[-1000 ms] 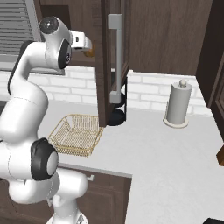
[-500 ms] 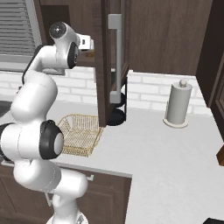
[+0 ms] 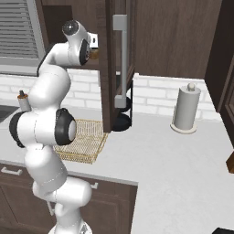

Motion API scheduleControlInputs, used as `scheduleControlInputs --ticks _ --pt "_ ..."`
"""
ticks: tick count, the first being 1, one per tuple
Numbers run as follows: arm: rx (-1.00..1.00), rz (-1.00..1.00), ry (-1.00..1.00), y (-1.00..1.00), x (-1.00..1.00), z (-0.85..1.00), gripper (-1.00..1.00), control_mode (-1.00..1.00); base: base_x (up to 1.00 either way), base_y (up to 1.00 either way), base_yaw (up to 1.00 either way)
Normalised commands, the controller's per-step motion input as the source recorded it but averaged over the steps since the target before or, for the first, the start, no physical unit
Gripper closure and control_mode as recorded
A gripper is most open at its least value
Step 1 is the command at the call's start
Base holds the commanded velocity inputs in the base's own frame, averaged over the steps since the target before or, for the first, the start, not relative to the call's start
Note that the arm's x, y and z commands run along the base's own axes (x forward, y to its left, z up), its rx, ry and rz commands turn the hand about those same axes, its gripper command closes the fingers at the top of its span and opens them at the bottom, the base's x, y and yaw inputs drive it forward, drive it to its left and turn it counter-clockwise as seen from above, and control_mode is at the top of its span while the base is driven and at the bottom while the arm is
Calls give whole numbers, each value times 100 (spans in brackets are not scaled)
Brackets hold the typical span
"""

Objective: Open the cabinet, pick up the bread from the cabinet and place it in the basket. Then move the basket to the dining counter.

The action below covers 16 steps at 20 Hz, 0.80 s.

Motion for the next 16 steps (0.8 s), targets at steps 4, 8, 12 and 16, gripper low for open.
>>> scheduleControlInputs --ticks 4,8,12,16 --pt "0 0 4 -8 54 -1 -100 -100 0 0 0" --pt "0 -4 0 -3 37 -11 -100 -100 0 0 0" --pt "0 -5 0 0 31 -25 -100 -100 0 0 0" --pt "0 -5 0 0 18 -48 -100 -100 0 0 0"
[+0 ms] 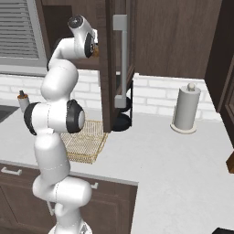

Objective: Open the cabinet, pick up the bread from the cabinet and place it in the basket. Then move the basket to the dining counter.

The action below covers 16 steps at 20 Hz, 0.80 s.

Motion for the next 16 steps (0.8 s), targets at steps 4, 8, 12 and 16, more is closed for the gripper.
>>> scheduleControlInputs --ticks 4,8,12,16 --pt "0 -4 0 -3 5 -42 100 -100 0 0 0" --pt "0 0 -3 -15 -13 -33 100 -100 0 0 0" --pt "7 0 -5 -20 -91 -11 100 -100 0 0 0" --pt "14 0 0 -6 -100 0 100 -100 0 0 0"
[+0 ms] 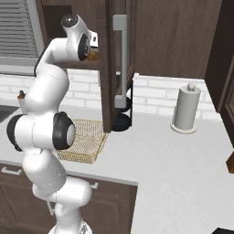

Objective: Open the cabinet, pick up the bread from the cabinet and place it in the basket. Then move the basket to the dining counter.

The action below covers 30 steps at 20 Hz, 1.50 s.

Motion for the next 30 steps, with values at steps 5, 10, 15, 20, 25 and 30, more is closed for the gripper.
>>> scheduleControlInputs --ticks 5,10,15,20,25,30 --pt "20 0 0 -2 -100 3 100 -100 0 0 0" --pt "14 0 -1 5 -100 5 100 -100 0 0 0" --pt "3 0 0 17 -100 -1 100 -100 0 0 0" --pt "0 -10 15 35 -100 -58 100 -100 0 0 0" --pt "5 -18 42 49 -64 -100 100 -100 0 0 0" --pt "14 -4 44 24 49 -100 100 -100 0 0 0"
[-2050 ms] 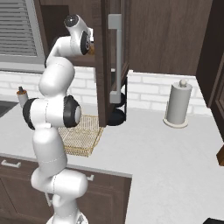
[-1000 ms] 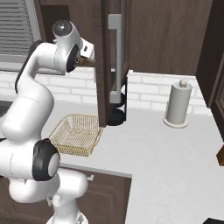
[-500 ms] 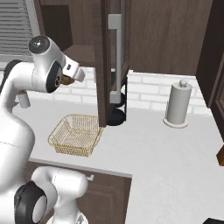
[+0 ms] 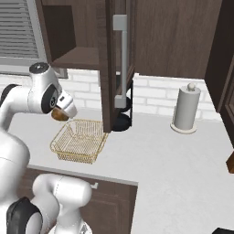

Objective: Open the cabinet, pick up the bread from the cabinet and place it in the basket. Then move the basket to the dining counter.

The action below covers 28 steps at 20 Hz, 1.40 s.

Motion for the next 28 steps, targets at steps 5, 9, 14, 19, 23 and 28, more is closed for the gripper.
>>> scheduleControlInputs --ticks 5,9,14,19,23,28 --pt "8 0 23 4 89 -90 100 -100 0 0 0" --pt "-2 0 -2 26 60 -93 100 -100 0 0 0" --pt "-4 0 -2 0 27 -95 100 -100 0 0 0" --pt "-7 0 3 -13 62 -61 100 -100 0 0 0" --pt "-7 0 9 0 8 -40 100 -100 0 0 0" --pt "-4 0 8 -2 3 -39 100 -100 0 0 0"
